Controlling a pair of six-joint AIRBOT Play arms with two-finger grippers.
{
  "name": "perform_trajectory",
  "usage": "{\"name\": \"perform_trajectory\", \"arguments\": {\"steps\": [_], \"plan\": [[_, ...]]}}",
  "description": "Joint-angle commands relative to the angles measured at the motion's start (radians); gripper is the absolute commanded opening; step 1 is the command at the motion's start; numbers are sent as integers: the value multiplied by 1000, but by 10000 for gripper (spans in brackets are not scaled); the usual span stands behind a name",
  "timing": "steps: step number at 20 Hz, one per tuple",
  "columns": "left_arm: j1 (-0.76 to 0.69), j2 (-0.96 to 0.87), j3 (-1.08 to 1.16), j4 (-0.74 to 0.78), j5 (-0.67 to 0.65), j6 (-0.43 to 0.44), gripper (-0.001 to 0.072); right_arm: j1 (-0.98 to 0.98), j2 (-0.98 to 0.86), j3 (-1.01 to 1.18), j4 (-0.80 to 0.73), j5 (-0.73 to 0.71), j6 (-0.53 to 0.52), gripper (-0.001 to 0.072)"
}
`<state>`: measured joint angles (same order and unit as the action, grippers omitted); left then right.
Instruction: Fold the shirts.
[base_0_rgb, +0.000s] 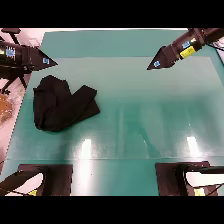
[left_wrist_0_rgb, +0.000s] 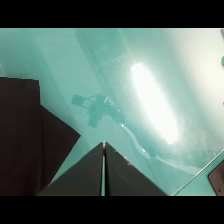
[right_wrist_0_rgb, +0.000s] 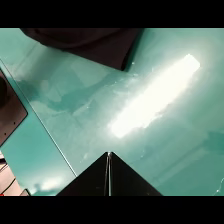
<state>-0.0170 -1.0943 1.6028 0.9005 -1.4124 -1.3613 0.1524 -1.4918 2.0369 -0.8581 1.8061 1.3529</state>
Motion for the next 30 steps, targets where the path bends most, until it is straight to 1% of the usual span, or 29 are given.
{"name": "perform_trajectory", "arguments": {"steps": [1, 3, 6, 9, 11, 13, 18, 20, 22, 24, 25, 26, 27, 28, 29, 30], "plan": [[0, 0, 0, 0, 0, 0, 26, 0, 0, 0, 0, 15, 1, 27], [0, 0, 0, 0, 0, 0, 26, 0, 0, 0, 0, 16, 2, 27], [0, 0, 0, 0, 0, 0, 26, 0, 0, 0, 1, 26, 68, 27], [0, 0, 0, 0, 0, 0, 26, 0, 0, 0, 3, 26, 110, 27], [0, 0, 0, 0, 0, 0, 26, 0, 0, 0, 2, 20, 109, 27], [0, 0, 0, 0, 0, 0, 26, 0, 0, -4, 1, -30, 108, 27], [0, 0, 0, 0, 7, 0, 26, 0, 0, -112, 2, -46, 120, 27], [0, 0, 0, -3, 40, 0, 26, 2, 3, -156, 10, -37, 165, 28], [0, 0, 0, -3, 64, 0, 26, 2, 19, -196, 69, -74, 162, 27], [0, 0, 0, 1, 60, 1, 26, 2, 38, -216, 97, -163, 156, 27], [0, 0, 0, 29, 66, -3, 27, 2, 44, -217, 101, -209, 156, 28], [0, 0, 0, 102, 63, -44, 211, 2, 49, -217, 101, -245, 156, 28], [0, -4, 0, 218, 43, -87, 625, 2, 50, -217, 101, -270, 156, 28], [0, -13, 0, 353, 10, -106, 697, -1, 48, -217, 98, -286, 155, 28], [0, -25, 0, 507, -23, -129, 701, -6, 46, -217, 98, -295, 155, 29], [7, -39, -5, 661, -47, -188, 701, -9, 45, -217, 97, -298, 151, 29]]}}
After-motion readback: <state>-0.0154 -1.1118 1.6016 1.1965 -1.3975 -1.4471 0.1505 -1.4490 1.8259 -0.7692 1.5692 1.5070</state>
